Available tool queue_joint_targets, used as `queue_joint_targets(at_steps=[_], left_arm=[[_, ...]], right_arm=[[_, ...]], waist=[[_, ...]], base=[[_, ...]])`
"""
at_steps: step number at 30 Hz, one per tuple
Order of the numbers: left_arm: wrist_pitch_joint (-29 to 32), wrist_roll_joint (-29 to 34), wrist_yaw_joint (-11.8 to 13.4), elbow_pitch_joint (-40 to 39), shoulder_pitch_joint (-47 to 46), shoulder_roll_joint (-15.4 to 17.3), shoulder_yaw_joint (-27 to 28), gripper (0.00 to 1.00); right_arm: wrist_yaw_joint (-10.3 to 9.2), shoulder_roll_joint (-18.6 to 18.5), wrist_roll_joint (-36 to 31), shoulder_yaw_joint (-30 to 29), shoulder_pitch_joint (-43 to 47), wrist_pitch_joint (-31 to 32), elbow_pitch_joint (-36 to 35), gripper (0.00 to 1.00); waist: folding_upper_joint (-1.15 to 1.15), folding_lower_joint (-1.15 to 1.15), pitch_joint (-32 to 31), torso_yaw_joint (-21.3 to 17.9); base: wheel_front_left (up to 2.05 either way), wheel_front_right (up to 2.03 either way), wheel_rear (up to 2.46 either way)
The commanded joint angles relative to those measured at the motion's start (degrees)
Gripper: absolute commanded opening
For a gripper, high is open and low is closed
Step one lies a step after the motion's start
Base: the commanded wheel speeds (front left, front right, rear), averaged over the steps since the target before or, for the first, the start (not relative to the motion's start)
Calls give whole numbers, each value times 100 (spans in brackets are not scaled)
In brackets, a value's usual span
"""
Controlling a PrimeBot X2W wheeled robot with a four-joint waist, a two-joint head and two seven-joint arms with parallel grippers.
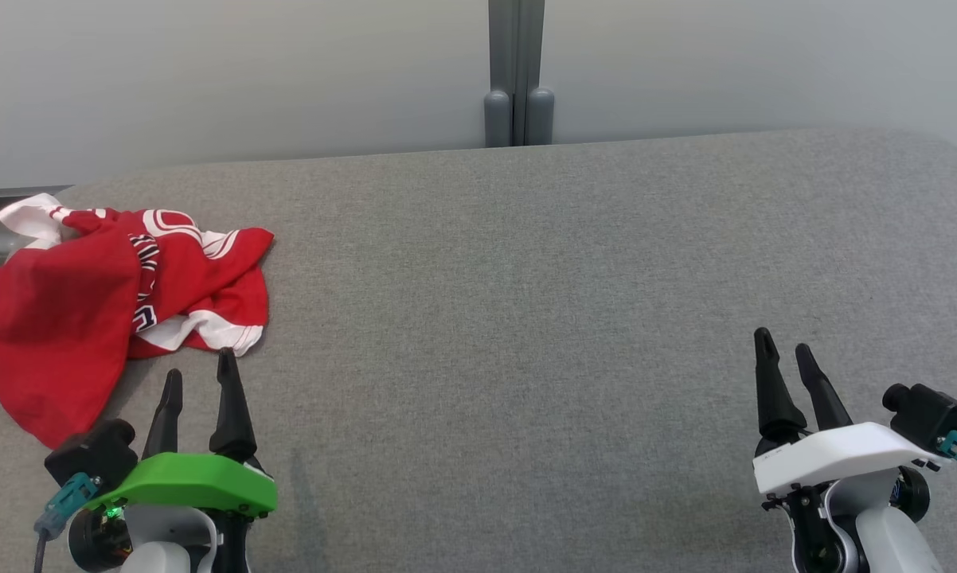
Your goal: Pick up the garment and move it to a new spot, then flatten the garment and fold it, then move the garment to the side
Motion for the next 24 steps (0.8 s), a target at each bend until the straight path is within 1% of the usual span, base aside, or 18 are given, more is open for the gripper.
queue_joint_targets(at_steps=[1,7,15,24], left_arm=[[-54,179,17,-2,-171,58,-18,100],[-129,515,71,156,-215,84,-75,100],[48,912,126,156,-261,129,-153,100],[231,1265,198,8,-232,148,-207,100]], right_arm=[[2,-33,-187,14,-118,-61,-46,100],[2,-33,-594,27,-107,-154,-47,100],[2,-35,-1071,74,-107,-252,36,100],[2,-38,-1551,60,-105,-217,-14,100]], waist=[[0,0,1,6],[0,0,-14,31],[0,0,-32,58],[0,0,-22,82]], base=[[0,0,0],[0,0,0],[0,0,0],[0,0,0]])
